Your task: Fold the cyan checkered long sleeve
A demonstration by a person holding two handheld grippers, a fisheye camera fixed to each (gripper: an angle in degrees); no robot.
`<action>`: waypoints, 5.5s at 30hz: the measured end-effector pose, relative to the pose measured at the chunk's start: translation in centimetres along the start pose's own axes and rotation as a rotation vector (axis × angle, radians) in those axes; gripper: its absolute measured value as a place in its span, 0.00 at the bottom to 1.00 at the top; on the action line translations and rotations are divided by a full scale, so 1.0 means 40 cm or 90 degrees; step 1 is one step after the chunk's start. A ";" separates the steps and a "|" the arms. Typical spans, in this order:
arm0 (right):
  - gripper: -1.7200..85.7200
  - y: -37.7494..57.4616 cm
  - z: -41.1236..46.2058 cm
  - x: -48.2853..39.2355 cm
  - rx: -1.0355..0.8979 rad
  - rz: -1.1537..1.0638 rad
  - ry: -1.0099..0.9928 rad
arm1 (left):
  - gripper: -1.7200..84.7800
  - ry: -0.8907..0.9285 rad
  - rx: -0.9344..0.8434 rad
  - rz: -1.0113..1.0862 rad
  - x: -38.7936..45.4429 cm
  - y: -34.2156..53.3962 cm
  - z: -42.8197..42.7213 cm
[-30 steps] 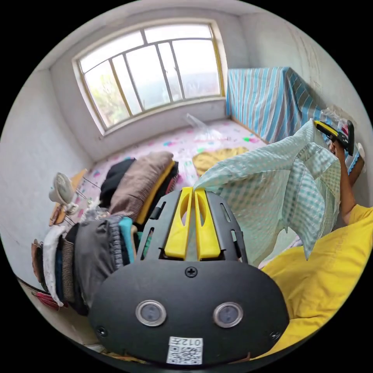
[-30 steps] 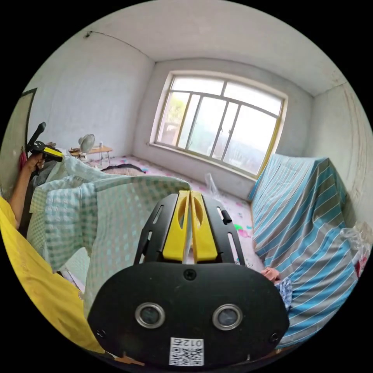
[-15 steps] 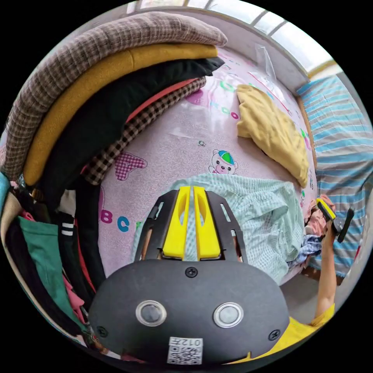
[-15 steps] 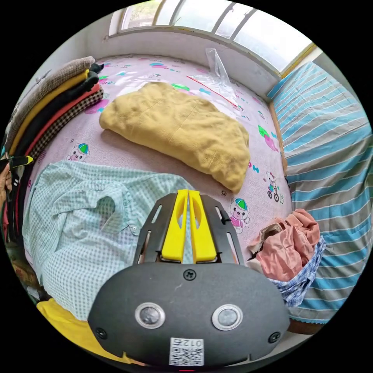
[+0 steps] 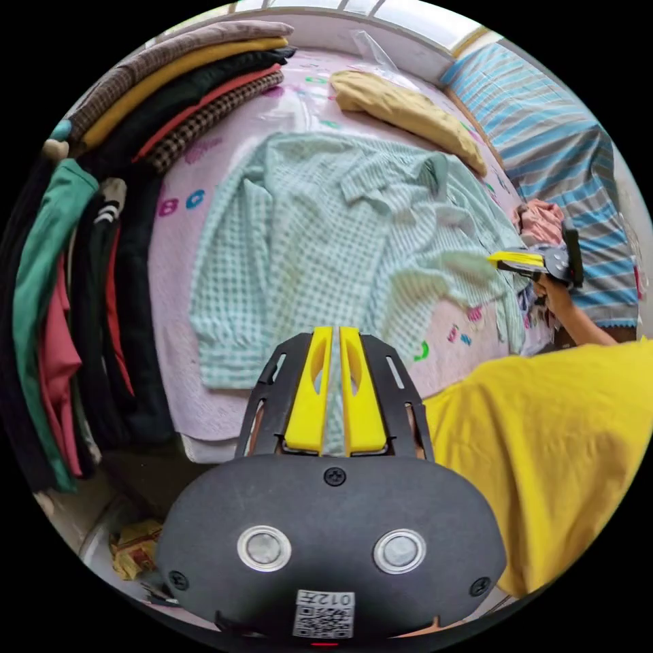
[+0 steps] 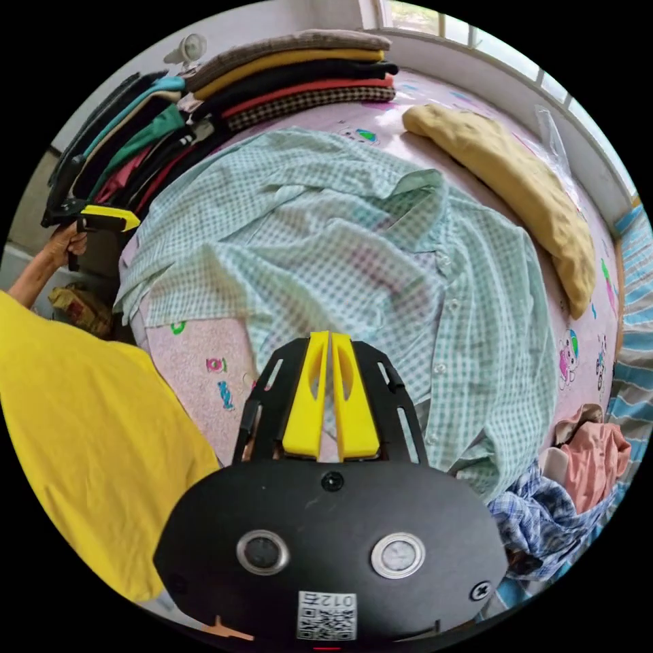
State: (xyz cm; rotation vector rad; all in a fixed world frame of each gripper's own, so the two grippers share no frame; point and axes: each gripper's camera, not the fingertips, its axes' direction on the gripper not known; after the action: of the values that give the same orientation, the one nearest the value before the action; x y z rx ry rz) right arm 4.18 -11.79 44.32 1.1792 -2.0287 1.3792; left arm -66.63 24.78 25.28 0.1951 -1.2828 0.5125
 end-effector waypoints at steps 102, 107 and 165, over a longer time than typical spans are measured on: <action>0.11 0.036 0.711 0.573 0.102 0.673 -0.600 | 0.02 -0.054 -0.016 0.003 -0.032 0.594 -0.601; 0.04 0.065 0.698 0.611 0.180 0.714 -0.598 | 0.02 0.012 0.021 0.038 -0.034 0.560 -0.694; 0.06 -0.071 0.338 0.688 0.157 0.266 -0.390 | 0.02 0.488 -0.154 0.292 0.230 -0.110 -0.323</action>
State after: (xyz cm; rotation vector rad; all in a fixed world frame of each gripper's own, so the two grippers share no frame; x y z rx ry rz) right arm -7.17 -35.68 60.10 1.4801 -2.7107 1.6412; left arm -51.68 28.69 30.92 -0.4755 -0.6135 0.7235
